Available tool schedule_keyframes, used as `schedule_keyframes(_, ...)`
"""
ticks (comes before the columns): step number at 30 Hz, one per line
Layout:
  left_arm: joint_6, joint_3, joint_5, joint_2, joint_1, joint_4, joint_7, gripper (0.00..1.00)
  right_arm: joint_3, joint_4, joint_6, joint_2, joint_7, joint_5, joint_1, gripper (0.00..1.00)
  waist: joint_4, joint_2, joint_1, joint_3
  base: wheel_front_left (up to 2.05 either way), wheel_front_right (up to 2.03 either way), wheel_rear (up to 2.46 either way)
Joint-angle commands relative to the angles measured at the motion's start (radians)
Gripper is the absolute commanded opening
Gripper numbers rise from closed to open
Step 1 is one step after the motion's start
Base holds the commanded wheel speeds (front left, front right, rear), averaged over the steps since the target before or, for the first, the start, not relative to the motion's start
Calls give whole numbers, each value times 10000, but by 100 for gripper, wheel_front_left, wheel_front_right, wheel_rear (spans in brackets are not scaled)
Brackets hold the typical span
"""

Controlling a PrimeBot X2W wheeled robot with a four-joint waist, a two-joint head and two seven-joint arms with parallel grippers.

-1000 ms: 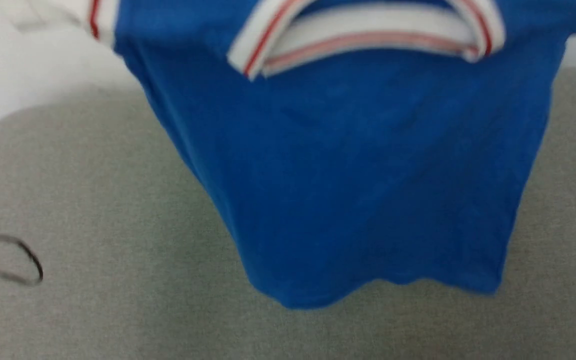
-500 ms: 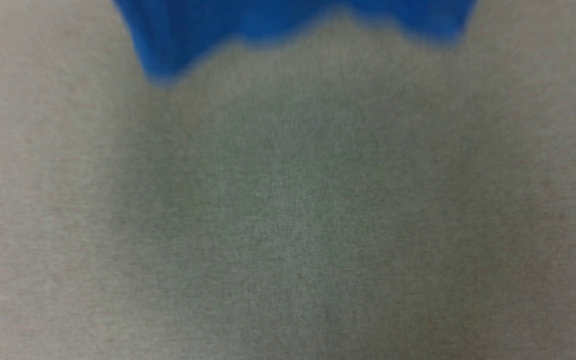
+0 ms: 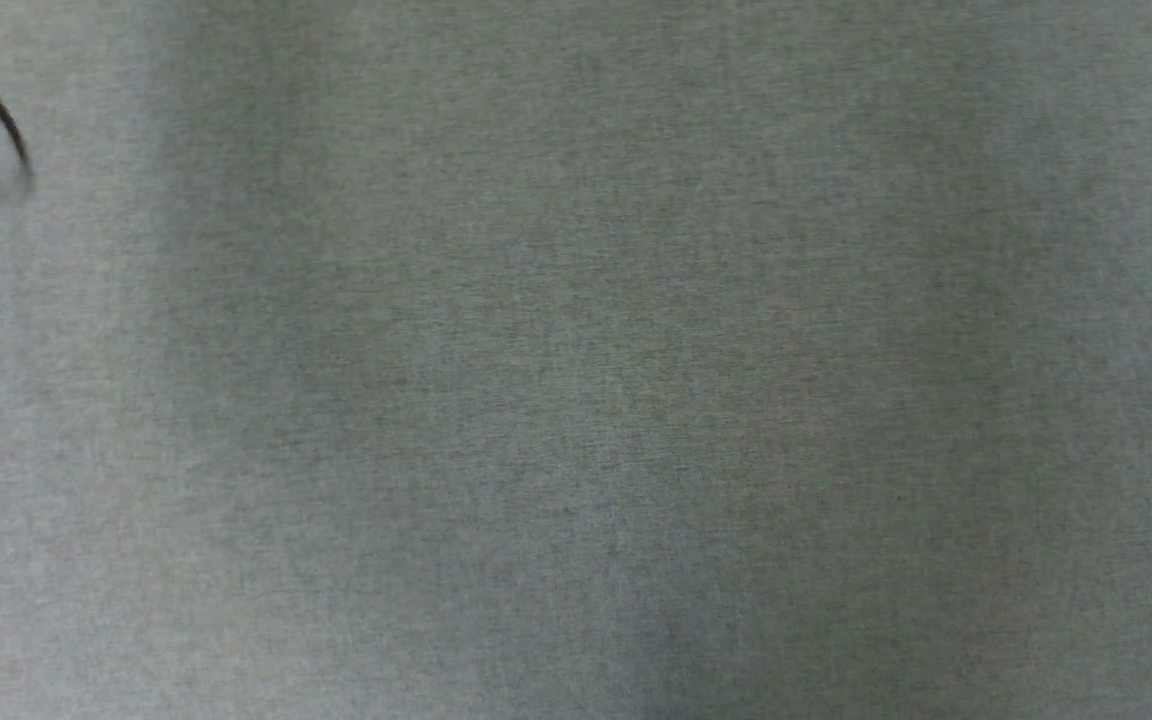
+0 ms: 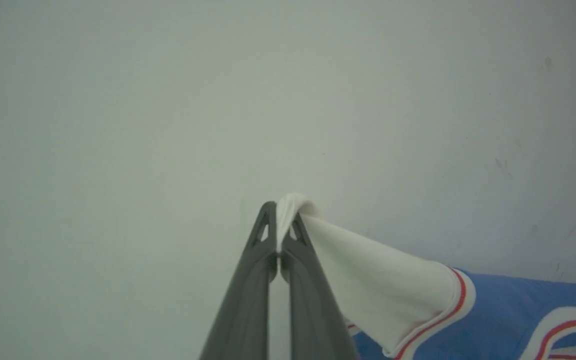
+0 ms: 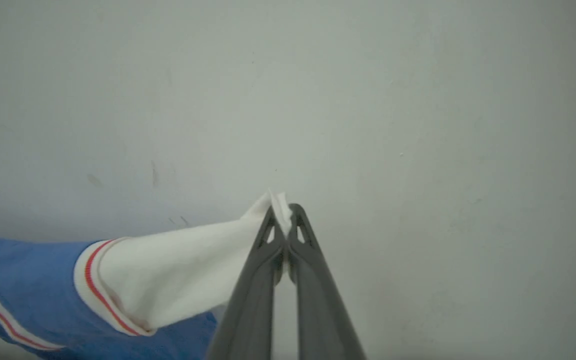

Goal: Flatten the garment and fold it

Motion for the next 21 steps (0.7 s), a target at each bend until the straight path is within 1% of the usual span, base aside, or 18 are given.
schedule_keyframes(1, -82, -139, 26, 12, 476, 126, -101, 0, 115, 85, -21, -61, -101, 172, 453, 0, 131, 1, -2, -179, 0, 0, 0)
schedule_keyframes(4, -163, -484, 12, -26, 1668, 407, -292, 0, 489, 160, -21, -232, -210, 483, 1550, 0, 220, 1, -2, -575, 0, 0, 0)
schedule_keyframes(6, -190, -666, 2, -1, 2580, 512, -425, 0, 522, 253, -21, -308, -215, 808, 2368, 0, 246, 1, -2, -915, 0, 0, 0)
schedule_keyframes(9, -200, -747, -15, 128, 3902, 620, -583, 0, 850, 253, -21, -502, -117, 1013, 3605, 0, 252, 1, -2, -1426, 0, 0, 0)
schedule_keyframes(13, -217, -1169, 264, 522, 5516, 613, -504, 0, 1095, 229, -21, -767, 106, 1308, 4968, 0, 288, 1, -2, -2219, 0, 0, 0)
schedule_keyframes(17, -230, -1634, 511, 999, 6782, 403, -85, 0, 1656, -148, -21, -1346, 619, 1332, 6093, 0, 382, 1, -2, -3013, 0, 0, 0)
schedule_keyframes(21, -242, -2031, 555, 1555, 7745, -19, 492, 0, 1868, -501, -21, -1899, 1364, 1565, 7060, 0, 433, 1, -2, -3753, 0, 0, 0)
